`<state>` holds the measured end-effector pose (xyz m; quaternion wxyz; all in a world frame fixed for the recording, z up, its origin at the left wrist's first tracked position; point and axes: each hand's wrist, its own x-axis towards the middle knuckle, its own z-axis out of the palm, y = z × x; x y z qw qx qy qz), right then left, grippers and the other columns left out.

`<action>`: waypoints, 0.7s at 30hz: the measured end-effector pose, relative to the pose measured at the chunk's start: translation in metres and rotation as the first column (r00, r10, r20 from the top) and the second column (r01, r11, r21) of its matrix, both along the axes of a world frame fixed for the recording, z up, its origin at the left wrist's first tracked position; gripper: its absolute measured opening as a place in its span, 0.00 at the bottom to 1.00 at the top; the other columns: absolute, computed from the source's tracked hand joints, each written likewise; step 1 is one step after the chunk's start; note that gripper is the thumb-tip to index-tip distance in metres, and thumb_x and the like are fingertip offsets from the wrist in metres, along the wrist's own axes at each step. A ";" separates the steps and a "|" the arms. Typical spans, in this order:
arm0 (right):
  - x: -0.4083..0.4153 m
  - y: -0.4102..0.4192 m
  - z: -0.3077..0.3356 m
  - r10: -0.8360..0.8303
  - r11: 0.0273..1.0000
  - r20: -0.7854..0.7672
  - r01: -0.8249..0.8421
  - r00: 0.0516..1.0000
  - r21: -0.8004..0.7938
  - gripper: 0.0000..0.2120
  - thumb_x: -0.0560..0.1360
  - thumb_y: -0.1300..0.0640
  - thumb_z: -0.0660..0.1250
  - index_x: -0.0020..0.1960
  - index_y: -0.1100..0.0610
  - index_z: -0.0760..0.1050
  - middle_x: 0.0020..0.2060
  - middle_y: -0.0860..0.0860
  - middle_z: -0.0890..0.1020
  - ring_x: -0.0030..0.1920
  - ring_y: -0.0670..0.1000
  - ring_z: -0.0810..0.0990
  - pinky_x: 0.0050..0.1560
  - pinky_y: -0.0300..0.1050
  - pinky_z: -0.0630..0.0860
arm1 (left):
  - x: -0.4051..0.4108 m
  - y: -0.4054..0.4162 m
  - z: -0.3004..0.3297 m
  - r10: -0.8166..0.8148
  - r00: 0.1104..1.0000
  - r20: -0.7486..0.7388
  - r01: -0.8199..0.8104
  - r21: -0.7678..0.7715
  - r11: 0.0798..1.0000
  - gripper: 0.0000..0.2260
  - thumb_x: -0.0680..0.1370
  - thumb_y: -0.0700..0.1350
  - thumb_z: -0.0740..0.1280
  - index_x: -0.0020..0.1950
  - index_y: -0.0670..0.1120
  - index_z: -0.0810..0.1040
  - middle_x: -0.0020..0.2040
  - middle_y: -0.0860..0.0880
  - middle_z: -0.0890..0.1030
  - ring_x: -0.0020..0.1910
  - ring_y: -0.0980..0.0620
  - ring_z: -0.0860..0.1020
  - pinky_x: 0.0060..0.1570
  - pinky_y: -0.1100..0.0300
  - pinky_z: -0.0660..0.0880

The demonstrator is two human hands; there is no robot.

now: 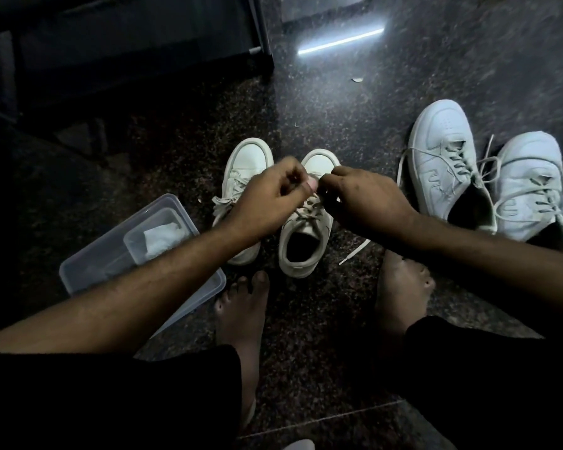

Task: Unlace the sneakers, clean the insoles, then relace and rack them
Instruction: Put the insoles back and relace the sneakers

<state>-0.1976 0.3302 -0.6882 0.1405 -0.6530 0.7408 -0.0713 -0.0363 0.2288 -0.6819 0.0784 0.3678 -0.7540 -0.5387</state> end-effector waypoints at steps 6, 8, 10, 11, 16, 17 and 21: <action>-0.005 -0.014 0.003 -0.470 0.882 0.710 0.255 0.524 0.395 0.04 0.75 0.57 0.70 0.43 0.56 0.82 0.29 0.45 0.80 0.28 0.40 0.72 0.30 0.41 0.71 | 0.006 -0.002 -0.008 -0.161 0.979 0.126 0.199 -0.402 0.894 0.14 0.74 0.49 0.76 0.58 0.47 0.85 0.47 0.50 0.78 0.42 0.57 0.75 0.42 0.74 0.64; -0.008 -0.011 0.006 -0.471 0.882 0.837 0.149 0.277 0.447 0.07 0.75 0.57 0.72 0.47 0.62 0.82 0.28 0.45 0.77 0.26 0.40 0.66 0.26 0.33 0.60 | 0.007 -0.003 -0.010 -0.160 0.979 0.129 0.198 -0.383 0.902 0.11 0.73 0.48 0.77 0.53 0.46 0.85 0.48 0.50 0.75 0.42 0.59 0.72 0.42 0.75 0.63; -0.010 -0.006 0.003 -0.425 0.904 0.880 0.057 0.214 0.423 0.16 0.73 0.53 0.73 0.52 0.66 0.80 0.33 0.50 0.76 0.28 0.41 0.64 0.27 0.33 0.57 | 0.006 -0.003 -0.011 -0.175 0.981 0.087 0.195 -0.346 0.918 0.06 0.73 0.48 0.76 0.46 0.47 0.84 0.48 0.50 0.75 0.42 0.57 0.72 0.41 0.74 0.64; -0.012 -0.004 0.002 -0.414 0.909 0.884 0.037 0.216 0.416 0.17 0.73 0.53 0.73 0.53 0.66 0.80 0.34 0.50 0.77 0.28 0.40 0.65 0.27 0.33 0.57 | 0.006 -0.004 -0.011 -0.176 0.981 0.080 0.192 -0.315 0.929 0.05 0.73 0.48 0.76 0.43 0.49 0.83 0.47 0.50 0.75 0.42 0.57 0.73 0.40 0.74 0.64; -0.038 -0.004 -0.009 -0.209 0.953 0.602 0.022 0.771 0.303 0.07 0.76 0.53 0.71 0.51 0.54 0.84 0.42 0.48 0.86 0.40 0.41 0.79 0.44 0.37 0.72 | 0.011 -0.005 -0.012 -0.104 0.994 0.027 0.107 -0.303 0.947 0.16 0.79 0.52 0.70 0.36 0.44 0.78 0.46 0.50 0.73 0.45 0.53 0.75 0.43 0.65 0.70; -0.044 -0.003 -0.015 -0.155 0.957 0.435 0.026 0.887 0.289 0.06 0.76 0.53 0.72 0.50 0.53 0.85 0.44 0.50 0.85 0.42 0.44 0.79 0.45 0.38 0.70 | 0.012 -0.004 -0.011 -0.079 0.997 -0.018 0.069 -0.324 0.943 0.17 0.80 0.51 0.68 0.36 0.42 0.78 0.45 0.50 0.73 0.46 0.52 0.75 0.46 0.62 0.71; -0.059 0.006 -0.038 -0.065 0.988 0.072 0.054 0.995 0.146 0.06 0.73 0.51 0.74 0.47 0.53 0.86 0.47 0.58 0.77 0.51 0.62 0.74 0.53 0.49 0.69 | 0.012 -0.004 -0.001 0.095 0.978 -0.185 -0.147 -0.288 0.946 0.17 0.80 0.44 0.69 0.31 0.42 0.76 0.39 0.50 0.74 0.39 0.51 0.75 0.41 0.60 0.70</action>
